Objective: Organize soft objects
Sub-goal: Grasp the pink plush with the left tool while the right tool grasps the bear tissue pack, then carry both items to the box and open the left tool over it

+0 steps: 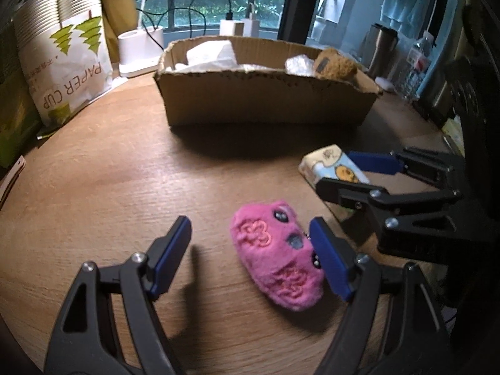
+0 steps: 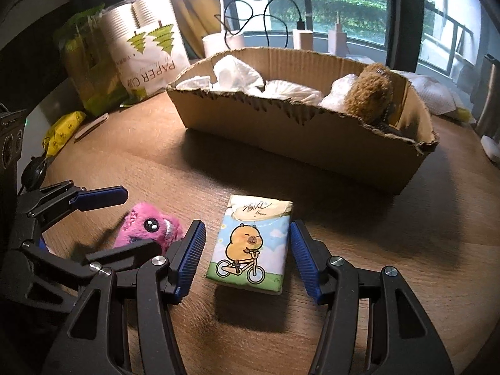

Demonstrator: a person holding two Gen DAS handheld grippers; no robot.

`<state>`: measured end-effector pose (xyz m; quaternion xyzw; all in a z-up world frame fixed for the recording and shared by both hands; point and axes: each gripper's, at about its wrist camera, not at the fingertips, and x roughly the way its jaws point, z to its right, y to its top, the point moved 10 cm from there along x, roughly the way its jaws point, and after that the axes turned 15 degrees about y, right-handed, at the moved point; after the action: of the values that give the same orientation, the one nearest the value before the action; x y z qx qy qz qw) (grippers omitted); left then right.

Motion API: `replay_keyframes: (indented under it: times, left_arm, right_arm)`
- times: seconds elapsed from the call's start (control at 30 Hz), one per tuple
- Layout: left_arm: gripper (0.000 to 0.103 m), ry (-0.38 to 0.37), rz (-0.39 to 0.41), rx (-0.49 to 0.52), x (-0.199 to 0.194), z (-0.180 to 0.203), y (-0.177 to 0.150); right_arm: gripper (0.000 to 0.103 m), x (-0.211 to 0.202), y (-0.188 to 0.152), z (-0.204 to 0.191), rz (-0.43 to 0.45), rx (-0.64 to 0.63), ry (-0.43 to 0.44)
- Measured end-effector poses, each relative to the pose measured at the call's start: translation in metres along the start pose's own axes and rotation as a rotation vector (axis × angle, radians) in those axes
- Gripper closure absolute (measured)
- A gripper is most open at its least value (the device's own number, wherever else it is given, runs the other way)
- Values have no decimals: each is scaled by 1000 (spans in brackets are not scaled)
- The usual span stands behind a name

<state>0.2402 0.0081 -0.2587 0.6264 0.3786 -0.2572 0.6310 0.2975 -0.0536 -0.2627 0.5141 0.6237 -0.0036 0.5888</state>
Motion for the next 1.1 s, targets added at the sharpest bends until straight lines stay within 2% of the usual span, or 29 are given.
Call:
replay_keyframes:
  times: [0.1,0.17,0.2,0.3,0.47,0.83,1.1]
  left_arm:
    - [25,0,2,23,1,5,-2]
    - [27,6,10,38,1,8,-2]
    - [37,3,12,43,1,10,-1]
    - [53,-12,8,59,2,14,-1]
    - [64,-29,19,81,-1,21,2]
    - [65,-62,76,56,-22,21,25]
    - [65,-73,141,25,-43,18,54]
  right_arm:
    - [44,3,-2,1,-13,-3,3]
    - [49,4,-5,4,-21,-2,0]
    - [49,4,-5,4,-22,-4,4]
    - [50,2,-6,4,-18,-6,11]
    - [50,-7,-4,6,9,-1,19]
    - [50,-41,12,8,75,-15,12]
    - [50,-67,27,11,127,-23,-1]
